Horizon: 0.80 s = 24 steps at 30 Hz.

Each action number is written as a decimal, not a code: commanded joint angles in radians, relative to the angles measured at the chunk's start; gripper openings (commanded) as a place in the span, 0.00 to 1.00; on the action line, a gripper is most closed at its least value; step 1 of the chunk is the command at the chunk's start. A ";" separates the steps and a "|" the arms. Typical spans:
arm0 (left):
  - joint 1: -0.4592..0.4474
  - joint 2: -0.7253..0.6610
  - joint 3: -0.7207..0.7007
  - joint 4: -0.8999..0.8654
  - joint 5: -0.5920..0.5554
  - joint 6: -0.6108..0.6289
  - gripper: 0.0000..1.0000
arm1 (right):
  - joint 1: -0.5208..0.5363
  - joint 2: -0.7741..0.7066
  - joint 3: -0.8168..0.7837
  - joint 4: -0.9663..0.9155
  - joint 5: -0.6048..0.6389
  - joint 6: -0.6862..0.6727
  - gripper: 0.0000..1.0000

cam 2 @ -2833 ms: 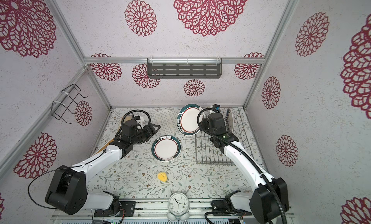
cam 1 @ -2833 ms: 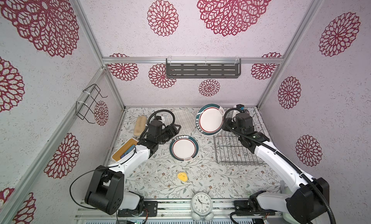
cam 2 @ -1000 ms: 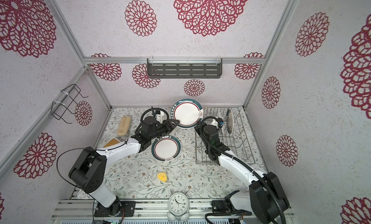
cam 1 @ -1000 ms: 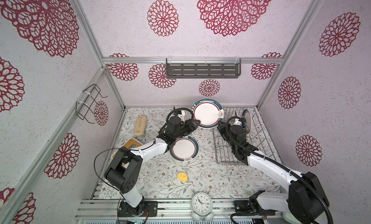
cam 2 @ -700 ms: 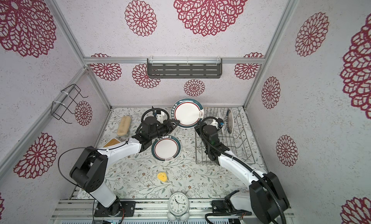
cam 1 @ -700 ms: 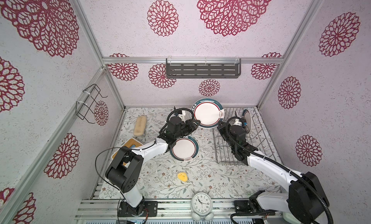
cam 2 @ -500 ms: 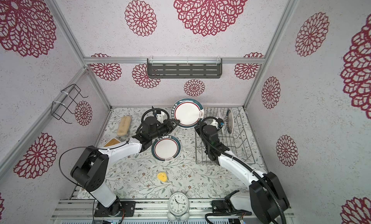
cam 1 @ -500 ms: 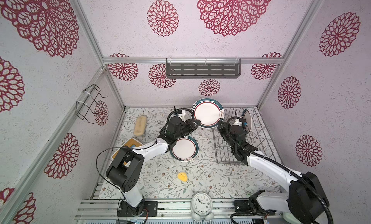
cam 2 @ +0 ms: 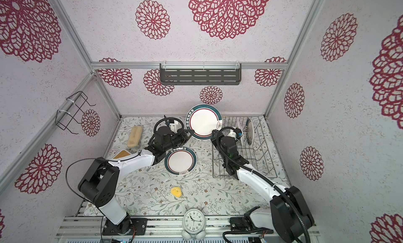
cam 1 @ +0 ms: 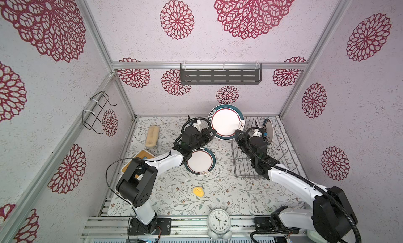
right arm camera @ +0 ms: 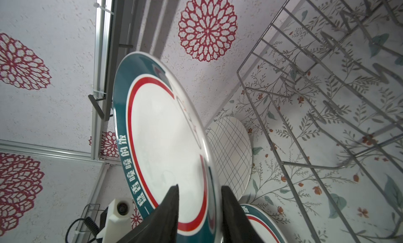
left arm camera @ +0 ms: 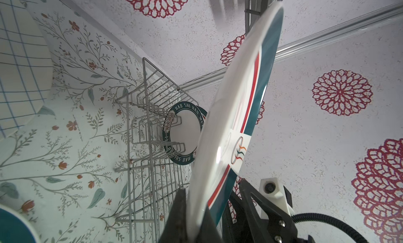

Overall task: Unload the plates from the dish rack
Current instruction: Place the plate on the plate.

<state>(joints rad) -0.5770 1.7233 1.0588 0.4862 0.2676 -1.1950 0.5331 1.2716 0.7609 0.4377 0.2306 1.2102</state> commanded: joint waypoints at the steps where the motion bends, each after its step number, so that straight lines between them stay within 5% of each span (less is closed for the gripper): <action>1: -0.005 -0.009 0.003 0.037 0.004 0.031 0.00 | -0.001 -0.016 0.028 0.066 -0.018 0.000 0.55; 8: 0.034 -0.078 -0.028 0.021 0.009 0.041 0.00 | -0.044 -0.036 0.024 0.013 -0.079 -0.051 0.70; 24: 0.175 -0.288 -0.141 -0.356 0.053 0.225 0.00 | -0.133 -0.078 0.013 -0.152 -0.309 -0.315 0.72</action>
<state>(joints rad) -0.4126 1.4757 0.9176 0.2058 0.2909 -1.0470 0.4042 1.2278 0.7471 0.3363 -0.0341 0.9977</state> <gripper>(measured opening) 0.091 0.722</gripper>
